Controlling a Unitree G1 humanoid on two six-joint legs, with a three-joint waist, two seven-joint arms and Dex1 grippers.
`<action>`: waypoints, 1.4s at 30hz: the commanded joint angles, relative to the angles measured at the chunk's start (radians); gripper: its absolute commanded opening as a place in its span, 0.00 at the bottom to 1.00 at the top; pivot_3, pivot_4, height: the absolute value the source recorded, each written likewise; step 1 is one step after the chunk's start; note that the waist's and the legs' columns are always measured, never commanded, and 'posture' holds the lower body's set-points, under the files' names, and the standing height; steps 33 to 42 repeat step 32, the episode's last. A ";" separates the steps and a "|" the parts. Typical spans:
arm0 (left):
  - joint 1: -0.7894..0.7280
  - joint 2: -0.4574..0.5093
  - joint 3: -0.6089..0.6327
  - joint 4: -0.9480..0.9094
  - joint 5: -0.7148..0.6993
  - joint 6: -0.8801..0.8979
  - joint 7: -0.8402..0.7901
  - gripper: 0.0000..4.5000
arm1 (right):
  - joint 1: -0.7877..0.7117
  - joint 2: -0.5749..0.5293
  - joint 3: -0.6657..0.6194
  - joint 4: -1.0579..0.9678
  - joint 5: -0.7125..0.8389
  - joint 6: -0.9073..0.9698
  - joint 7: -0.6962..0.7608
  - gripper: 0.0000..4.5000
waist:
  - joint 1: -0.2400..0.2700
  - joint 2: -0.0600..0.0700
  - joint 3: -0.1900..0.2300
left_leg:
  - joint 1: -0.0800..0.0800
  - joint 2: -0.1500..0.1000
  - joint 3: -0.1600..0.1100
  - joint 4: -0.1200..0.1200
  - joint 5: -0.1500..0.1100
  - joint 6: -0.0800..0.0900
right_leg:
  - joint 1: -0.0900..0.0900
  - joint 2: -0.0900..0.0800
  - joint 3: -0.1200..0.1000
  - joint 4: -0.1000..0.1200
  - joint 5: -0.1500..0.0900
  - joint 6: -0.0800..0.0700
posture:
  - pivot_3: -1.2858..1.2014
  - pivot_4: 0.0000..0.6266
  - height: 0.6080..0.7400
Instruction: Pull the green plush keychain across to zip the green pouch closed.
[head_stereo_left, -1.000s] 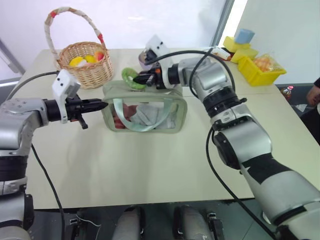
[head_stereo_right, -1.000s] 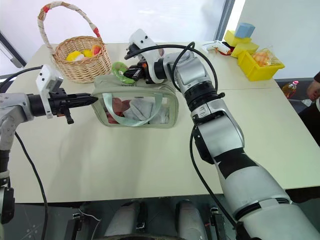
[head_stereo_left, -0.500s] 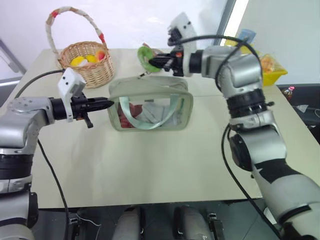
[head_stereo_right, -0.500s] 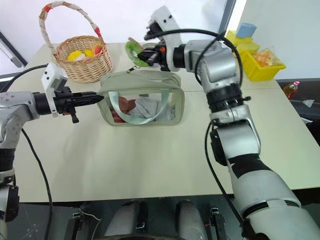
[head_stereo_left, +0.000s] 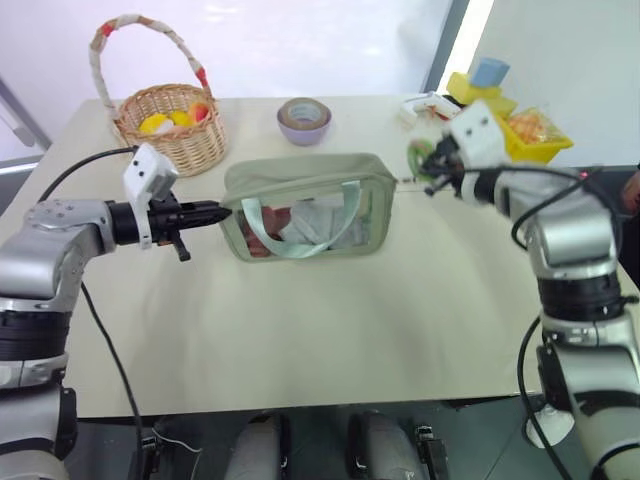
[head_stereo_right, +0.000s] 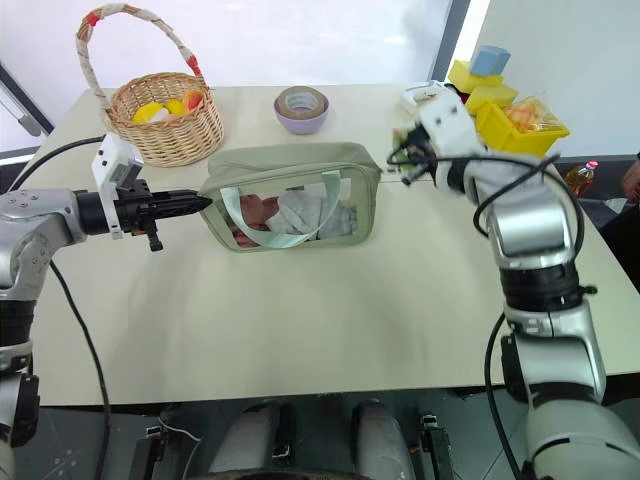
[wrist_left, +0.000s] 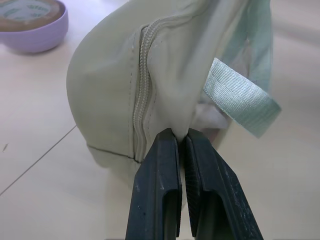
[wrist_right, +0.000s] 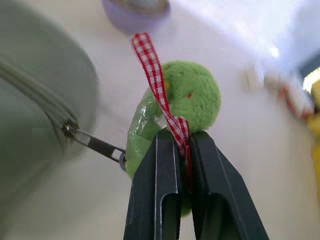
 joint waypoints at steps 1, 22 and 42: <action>-0.002 0.013 0.016 0.020 0.018 0.004 0.020 0.00 | 0.107 0.091 -0.060 0.032 -0.009 0.017 -0.117 0.01 | -0.003 0.000 -0.001 | 0.001 0.000 0.000 0.000 -0.001 0.001 | 0.001 0.001 0.000 0.000 0.000 0.000 | 0.52 0.24 0.99; -0.005 0.075 0.140 -0.027 -0.124 0.162 -0.001 0.77 | 0.041 -0.232 -0.092 -0.086 0.287 0.026 0.389 0.81 | 0.001 0.003 0.001 | 0.011 0.001 -0.002 -0.005 -0.004 0.006 | 0.012 0.003 -0.001 -0.012 0.000 0.000 | 0.52 0.24 0.99; -0.063 0.210 0.152 0.062 -0.122 0.171 -0.068 0.99 | -0.082 -0.298 -0.115 -0.226 0.507 0.165 0.484 1.00 | 0.000 0.003 0.001 | 0.010 0.002 -0.004 -0.004 -0.004 0.006 | 0.013 0.002 -0.002 -0.012 0.000 0.000 | 0.52 0.24 0.99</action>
